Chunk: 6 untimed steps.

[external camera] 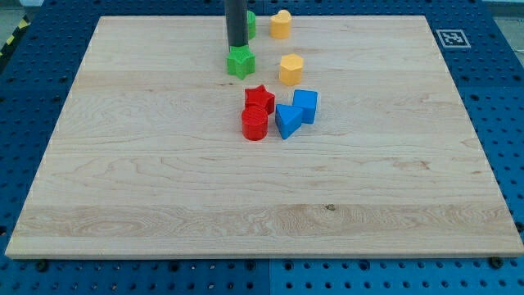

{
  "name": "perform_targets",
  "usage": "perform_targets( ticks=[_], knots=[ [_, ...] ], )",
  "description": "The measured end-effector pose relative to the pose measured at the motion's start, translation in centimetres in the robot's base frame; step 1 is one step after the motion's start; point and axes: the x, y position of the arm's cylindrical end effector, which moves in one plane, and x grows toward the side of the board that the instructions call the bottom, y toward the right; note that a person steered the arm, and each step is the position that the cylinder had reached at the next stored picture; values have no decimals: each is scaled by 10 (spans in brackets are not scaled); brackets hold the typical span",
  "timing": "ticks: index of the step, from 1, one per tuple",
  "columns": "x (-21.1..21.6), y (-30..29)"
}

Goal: Move yellow heart a bit left

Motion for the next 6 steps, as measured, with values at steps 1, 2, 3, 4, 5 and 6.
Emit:
perform_targets(
  ticks=[1, 2, 3, 4, 5, 6],
  knots=[
    [6, 17],
    [-6, 21],
    [-15, 56],
    [-24, 101],
    [-68, 125],
    [-99, 117]
  ],
)
